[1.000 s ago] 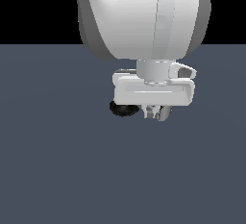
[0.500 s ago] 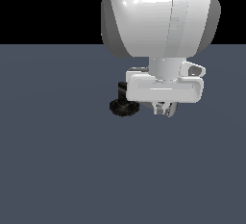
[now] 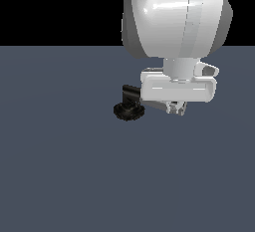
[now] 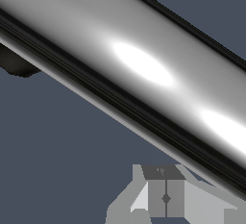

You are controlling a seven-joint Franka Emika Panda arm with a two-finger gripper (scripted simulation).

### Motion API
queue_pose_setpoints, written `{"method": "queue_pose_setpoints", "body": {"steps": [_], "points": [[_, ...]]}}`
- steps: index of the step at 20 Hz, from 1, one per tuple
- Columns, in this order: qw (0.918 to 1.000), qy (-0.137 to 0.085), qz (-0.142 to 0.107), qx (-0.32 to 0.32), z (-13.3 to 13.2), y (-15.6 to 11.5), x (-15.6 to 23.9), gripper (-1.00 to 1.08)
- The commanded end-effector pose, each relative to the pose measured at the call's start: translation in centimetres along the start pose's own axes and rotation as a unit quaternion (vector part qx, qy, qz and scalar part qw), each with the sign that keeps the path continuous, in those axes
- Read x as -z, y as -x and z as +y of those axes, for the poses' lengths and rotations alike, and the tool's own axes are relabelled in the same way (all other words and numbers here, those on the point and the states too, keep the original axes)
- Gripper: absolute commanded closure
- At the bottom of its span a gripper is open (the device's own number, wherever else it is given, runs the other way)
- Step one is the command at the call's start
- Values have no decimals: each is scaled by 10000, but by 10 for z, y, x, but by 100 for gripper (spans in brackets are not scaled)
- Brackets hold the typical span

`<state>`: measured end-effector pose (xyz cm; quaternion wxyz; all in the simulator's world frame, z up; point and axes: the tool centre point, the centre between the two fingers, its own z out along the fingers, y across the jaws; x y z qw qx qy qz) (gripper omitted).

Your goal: Turn on the faucet by rotating a designated handle.

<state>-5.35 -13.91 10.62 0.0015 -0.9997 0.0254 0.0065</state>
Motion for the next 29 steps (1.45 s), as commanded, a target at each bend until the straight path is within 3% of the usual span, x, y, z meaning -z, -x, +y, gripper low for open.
{"method": "queue_pose_setpoints", "body": {"steps": [1,29], "points": [[10000,6,55,66,1,-14,1,108],[10000,14,65,-4,68,-82,3,108]]}}
